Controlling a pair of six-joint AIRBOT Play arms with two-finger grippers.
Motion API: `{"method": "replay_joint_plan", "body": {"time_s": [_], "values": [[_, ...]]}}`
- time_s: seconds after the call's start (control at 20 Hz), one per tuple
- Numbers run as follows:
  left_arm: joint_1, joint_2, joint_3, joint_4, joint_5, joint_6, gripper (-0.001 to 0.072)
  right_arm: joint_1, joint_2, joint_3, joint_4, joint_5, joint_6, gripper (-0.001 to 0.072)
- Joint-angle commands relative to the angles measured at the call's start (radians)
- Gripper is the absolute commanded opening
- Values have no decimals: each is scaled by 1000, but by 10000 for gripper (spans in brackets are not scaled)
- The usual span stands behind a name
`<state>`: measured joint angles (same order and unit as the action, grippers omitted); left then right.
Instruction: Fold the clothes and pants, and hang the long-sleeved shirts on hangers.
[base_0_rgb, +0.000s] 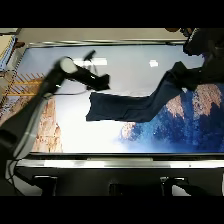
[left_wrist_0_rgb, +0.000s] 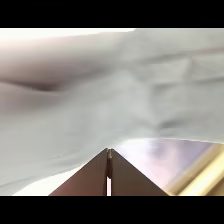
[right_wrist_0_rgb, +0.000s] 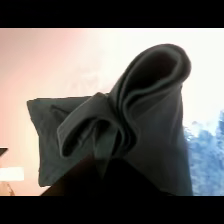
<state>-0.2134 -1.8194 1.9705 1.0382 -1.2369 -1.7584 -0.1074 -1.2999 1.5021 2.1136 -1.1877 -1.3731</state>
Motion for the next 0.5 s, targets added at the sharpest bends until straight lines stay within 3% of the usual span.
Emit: {"method": "replay_joint_plan", "body": {"time_s": [0.0, 0.2, 0.45], "values": [[185, 192, 1, 243, -175, 6, 16, 150, -24, 0, 22, 116, 68, 30], [378, 322, 1, 256, -232, 8, 17, 335, -110, 0, 21, 255, 127, 30], [488, 358, 1, 257, -256, 9, 17, 483, -243, 0, 28, 454, 202, 30]]}}
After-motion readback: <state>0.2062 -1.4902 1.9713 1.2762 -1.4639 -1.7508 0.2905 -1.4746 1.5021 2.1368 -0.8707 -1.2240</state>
